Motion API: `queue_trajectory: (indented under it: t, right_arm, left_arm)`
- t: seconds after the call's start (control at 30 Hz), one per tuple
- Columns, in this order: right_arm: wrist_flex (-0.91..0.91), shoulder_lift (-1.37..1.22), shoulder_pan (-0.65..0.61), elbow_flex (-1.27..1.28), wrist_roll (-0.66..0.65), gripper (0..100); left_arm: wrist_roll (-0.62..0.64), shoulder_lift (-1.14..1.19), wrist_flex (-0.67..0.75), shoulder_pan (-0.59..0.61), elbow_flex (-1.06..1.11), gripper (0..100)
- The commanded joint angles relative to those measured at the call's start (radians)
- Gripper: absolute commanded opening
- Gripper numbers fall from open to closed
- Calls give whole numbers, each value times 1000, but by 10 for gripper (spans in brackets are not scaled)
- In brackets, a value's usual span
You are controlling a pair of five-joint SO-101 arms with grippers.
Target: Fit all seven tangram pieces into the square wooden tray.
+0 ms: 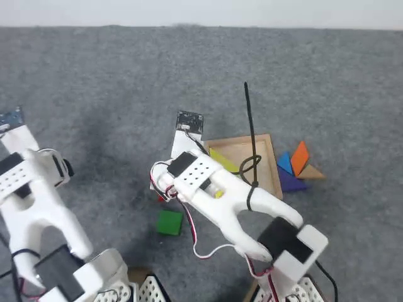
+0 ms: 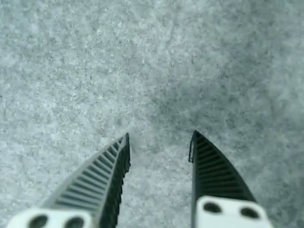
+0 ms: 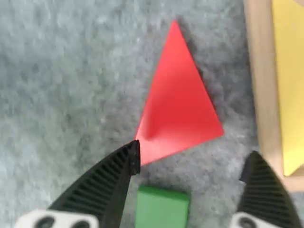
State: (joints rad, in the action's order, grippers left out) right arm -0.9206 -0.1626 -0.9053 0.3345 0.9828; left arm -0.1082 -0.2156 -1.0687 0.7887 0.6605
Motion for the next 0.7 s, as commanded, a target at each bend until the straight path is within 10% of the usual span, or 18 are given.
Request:
queue_trajectory:
  t: [0.0,0.67]
  right_arm:
    - [77,-15,41,-60,21,362]
    - [-10,-214,61,-255,18,348]
  left_arm:
    - [15,-2,17,0,-8,195]
    - [15,-2,12,-2,-4,195]
